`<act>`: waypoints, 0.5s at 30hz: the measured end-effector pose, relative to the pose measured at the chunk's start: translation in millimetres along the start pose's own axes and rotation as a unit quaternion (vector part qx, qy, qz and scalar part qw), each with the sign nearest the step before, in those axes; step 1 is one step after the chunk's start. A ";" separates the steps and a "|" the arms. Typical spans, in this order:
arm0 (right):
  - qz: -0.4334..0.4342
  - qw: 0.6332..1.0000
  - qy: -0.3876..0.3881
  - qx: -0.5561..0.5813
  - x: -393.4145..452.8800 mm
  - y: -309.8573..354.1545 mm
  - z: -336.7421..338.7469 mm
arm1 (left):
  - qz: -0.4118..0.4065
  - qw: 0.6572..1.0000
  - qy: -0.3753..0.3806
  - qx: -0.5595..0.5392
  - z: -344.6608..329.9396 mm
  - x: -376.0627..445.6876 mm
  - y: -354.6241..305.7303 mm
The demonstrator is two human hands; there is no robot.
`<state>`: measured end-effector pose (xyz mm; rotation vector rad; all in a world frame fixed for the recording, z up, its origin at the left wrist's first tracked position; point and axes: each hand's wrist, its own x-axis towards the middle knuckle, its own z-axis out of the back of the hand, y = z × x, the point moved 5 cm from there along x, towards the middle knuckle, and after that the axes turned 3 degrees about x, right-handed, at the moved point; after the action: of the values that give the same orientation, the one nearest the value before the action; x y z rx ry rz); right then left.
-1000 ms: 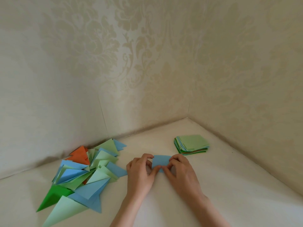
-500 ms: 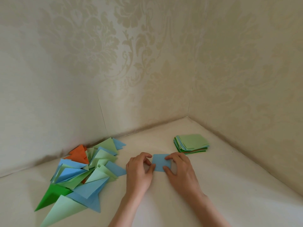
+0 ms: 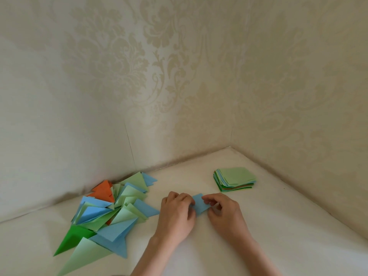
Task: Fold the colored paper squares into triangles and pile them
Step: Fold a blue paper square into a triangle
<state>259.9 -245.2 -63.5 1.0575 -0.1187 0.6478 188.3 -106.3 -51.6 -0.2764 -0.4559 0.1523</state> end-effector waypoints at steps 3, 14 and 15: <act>0.010 1.000 0.007 0.021 -0.8 2.5 1.1 | -0.001 0.999 0.040 0.016 -2.5 -4.7 -6.5; 0.047 0.994 0.005 -0.094 0.5 -3.8 -6.6 | -0.001 0.997 -0.008 -0.080 -7.1 -3.5 5.8; 0.049 0.993 0.008 -0.102 0.7 -4.4 -7.4 | 0.007 0.997 -0.015 -0.078 -6.4 -2.9 8.7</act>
<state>261.3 -240.1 -70.3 0.8522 -0.2197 0.7167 187.9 -100.2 -60.9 -0.4317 -0.4968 0.1356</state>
